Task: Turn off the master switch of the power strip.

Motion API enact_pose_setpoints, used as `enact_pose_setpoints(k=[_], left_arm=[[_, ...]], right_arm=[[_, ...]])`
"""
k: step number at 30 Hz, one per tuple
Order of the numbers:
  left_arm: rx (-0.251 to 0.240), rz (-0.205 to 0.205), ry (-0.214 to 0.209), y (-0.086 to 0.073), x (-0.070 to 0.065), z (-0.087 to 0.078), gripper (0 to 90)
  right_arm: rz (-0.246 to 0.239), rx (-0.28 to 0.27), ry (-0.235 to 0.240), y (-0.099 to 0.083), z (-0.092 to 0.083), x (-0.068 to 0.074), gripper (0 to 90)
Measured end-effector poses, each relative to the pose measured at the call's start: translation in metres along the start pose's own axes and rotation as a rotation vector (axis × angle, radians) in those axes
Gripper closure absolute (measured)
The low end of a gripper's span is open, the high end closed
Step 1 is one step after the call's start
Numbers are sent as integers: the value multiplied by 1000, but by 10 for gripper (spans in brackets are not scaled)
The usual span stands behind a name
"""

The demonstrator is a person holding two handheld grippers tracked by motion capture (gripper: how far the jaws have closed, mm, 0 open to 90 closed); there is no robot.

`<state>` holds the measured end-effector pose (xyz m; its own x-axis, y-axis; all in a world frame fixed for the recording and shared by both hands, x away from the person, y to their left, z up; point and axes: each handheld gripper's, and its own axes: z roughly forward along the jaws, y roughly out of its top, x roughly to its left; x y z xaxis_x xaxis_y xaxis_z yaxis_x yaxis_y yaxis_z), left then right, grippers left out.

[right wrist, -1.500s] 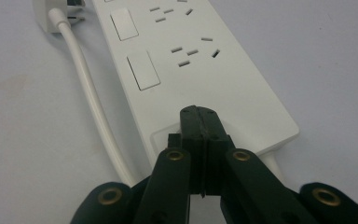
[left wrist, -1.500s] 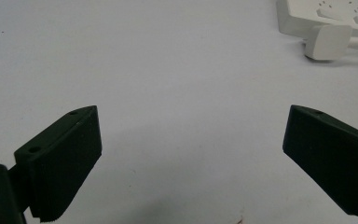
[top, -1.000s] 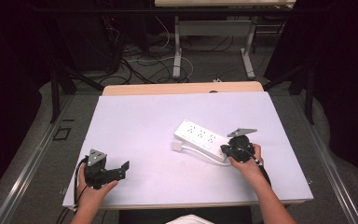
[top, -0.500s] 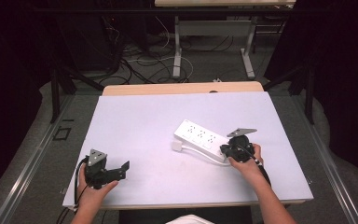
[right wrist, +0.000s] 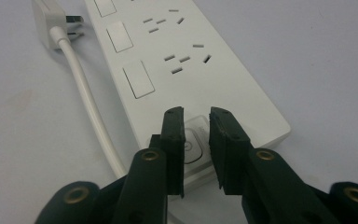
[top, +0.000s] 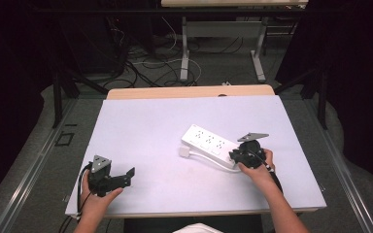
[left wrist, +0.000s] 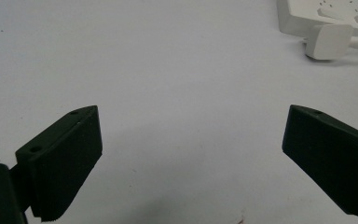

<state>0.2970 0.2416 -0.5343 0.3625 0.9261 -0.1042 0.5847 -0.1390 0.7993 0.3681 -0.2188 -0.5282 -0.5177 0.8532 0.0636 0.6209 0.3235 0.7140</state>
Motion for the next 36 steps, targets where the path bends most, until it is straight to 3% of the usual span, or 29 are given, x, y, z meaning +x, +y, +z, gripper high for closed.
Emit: enact_pose_setpoints(k=[16,30,36], left_arm=[[3,0,-1,0,0,0,49],[2,2,-2,0,0,-1,49],[-3,2,1,0,1,-1,49]], right_arm=[[18,-20,5,3,-6,1,547],[16,14,8,6,-9,4,337],[10,19,6,6,-11,6,319]])
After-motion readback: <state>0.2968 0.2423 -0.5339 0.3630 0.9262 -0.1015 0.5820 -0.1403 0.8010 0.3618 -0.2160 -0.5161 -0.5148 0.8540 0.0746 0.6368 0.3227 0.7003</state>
